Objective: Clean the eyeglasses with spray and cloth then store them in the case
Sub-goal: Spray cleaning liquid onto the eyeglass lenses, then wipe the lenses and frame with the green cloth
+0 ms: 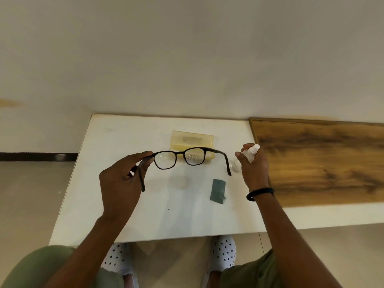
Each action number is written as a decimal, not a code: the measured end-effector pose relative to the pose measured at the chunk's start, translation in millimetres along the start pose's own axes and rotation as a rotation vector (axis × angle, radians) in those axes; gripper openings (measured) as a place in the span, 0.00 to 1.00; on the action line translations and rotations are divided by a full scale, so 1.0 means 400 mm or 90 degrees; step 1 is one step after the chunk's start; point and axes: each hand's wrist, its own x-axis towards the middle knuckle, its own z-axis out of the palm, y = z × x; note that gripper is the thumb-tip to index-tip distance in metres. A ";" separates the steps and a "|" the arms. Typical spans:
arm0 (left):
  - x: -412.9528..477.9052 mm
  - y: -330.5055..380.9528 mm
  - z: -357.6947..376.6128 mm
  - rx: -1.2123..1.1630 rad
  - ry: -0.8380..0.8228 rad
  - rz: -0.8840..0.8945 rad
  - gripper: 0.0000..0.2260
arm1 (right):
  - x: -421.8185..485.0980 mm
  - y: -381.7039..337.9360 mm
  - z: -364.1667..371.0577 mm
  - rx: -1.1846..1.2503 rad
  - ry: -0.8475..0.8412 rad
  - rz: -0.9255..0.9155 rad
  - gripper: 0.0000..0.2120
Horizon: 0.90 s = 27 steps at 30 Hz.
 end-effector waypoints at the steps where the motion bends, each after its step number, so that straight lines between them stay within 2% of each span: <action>1: -0.001 0.002 0.000 -0.001 -0.002 0.002 0.08 | -0.004 -0.001 -0.003 -0.003 0.001 0.002 0.13; 3: -0.002 0.006 0.002 0.000 -0.003 0.006 0.08 | -0.007 -0.001 -0.011 -0.018 -0.004 0.006 0.16; 6: -0.002 0.008 0.000 -0.003 -0.002 0.010 0.08 | -0.015 0.005 -0.034 -0.024 -0.029 0.046 0.26; 8: -0.002 0.007 -0.001 -0.004 -0.003 0.021 0.08 | -0.037 0.002 -0.057 0.012 0.004 0.050 0.28; 11: 0.000 0.005 0.002 -0.010 0.001 0.017 0.08 | -0.110 -0.011 -0.102 0.009 0.156 0.065 0.15; 12: 0.001 0.005 0.004 -0.013 0.003 0.014 0.08 | -0.136 -0.010 -0.115 -0.006 0.160 0.079 0.11; 13: 0.002 0.004 0.007 -0.016 0.004 0.013 0.07 | -0.162 -0.005 -0.126 -0.034 0.110 0.085 0.07; 14: 0.002 0.005 0.009 -0.017 0.005 0.015 0.07 | -0.184 0.002 -0.133 -0.077 0.015 0.079 0.03; 16: 0.003 0.006 0.014 -0.019 0.008 0.018 0.07 | -0.211 0.020 -0.128 -0.196 -0.191 0.033 0.04; 18: 0.000 0.006 0.017 -0.024 0.004 0.019 0.07 | -0.209 0.036 -0.098 -0.296 -0.288 -0.043 0.05; 21: -0.003 0.003 0.020 -0.015 -0.004 0.026 0.08 | -0.184 0.049 -0.040 -0.376 -0.319 -0.129 0.08; 27: -0.003 0.002 0.015 -0.015 -0.007 0.034 0.08 | -0.163 0.065 -0.001 -0.468 -0.325 -0.162 0.17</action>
